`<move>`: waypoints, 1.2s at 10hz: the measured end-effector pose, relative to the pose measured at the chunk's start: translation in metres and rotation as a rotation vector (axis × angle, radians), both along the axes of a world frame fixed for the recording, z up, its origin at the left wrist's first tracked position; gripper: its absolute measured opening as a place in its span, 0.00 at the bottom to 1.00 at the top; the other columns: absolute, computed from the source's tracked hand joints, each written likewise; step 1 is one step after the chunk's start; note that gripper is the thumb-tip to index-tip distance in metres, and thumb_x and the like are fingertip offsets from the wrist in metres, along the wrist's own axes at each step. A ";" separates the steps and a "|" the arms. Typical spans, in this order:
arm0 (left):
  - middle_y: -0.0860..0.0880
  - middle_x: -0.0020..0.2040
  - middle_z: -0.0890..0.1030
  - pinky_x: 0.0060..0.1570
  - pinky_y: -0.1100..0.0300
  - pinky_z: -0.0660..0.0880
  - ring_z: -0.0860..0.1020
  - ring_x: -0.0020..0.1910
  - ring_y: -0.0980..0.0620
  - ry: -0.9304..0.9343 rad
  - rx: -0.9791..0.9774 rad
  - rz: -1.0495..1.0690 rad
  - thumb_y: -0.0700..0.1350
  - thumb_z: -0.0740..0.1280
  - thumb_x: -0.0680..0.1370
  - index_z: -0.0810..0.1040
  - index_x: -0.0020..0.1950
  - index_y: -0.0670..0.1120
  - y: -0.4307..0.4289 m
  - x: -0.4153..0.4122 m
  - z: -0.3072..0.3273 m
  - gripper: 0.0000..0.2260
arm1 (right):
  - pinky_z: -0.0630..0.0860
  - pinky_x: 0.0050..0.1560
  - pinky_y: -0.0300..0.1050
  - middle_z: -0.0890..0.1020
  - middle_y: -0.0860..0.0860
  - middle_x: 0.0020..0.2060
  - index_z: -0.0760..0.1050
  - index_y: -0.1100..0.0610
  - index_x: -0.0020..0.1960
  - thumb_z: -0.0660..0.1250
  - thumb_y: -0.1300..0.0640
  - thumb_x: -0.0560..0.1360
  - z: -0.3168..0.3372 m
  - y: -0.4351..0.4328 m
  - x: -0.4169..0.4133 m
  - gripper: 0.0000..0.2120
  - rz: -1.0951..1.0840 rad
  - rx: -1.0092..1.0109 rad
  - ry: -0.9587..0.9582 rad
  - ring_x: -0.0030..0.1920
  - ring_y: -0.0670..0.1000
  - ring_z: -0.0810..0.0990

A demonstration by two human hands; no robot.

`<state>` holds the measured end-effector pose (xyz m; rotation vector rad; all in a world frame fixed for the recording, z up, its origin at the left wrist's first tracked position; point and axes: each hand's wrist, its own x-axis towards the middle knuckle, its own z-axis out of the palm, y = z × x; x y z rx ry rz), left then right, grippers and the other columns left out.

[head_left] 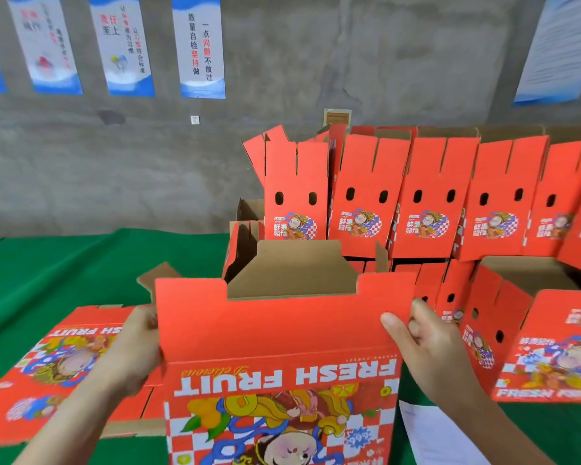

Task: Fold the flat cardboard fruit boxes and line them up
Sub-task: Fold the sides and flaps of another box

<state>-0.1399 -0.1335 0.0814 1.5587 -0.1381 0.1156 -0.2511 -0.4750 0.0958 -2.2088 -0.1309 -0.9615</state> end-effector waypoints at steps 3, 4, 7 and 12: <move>0.45 0.42 0.84 0.26 0.68 0.74 0.77 0.28 0.58 -0.014 -0.141 0.288 0.25 0.58 0.74 0.81 0.55 0.40 -0.043 -0.015 -0.018 0.18 | 0.62 0.28 0.38 0.67 0.45 0.22 0.61 0.49 0.30 0.58 0.49 0.79 -0.017 -0.007 0.001 0.19 -0.193 -0.031 0.147 0.24 0.47 0.66; 0.43 0.56 0.81 0.42 0.62 0.75 0.78 0.38 0.56 -0.013 -0.207 0.356 0.32 0.60 0.78 0.76 0.64 0.41 -0.049 -0.013 -0.025 0.16 | 0.57 0.28 0.39 0.59 0.46 0.18 0.52 0.51 0.25 0.63 0.50 0.77 -0.016 -0.008 0.013 0.27 -0.185 -0.002 0.093 0.22 0.47 0.60; 0.53 0.64 0.74 0.50 0.75 0.70 0.74 0.59 0.58 -0.067 0.171 0.297 0.41 0.76 0.69 0.67 0.72 0.43 -0.041 -0.015 -0.022 0.33 | 0.63 0.27 0.33 0.80 0.35 0.29 0.51 0.56 0.18 0.73 0.59 0.72 -0.031 -0.013 0.038 0.35 -0.158 0.007 0.176 0.29 0.52 0.76; 0.57 0.76 0.51 0.74 0.51 0.56 0.54 0.76 0.50 -0.689 0.969 0.025 0.31 0.77 0.62 0.50 0.75 0.58 -0.028 -0.005 -0.001 0.53 | 0.56 0.72 0.52 0.55 0.45 0.76 0.51 0.43 0.76 0.65 0.39 0.72 0.001 -0.005 0.036 0.39 -0.249 -0.609 0.574 0.73 0.54 0.59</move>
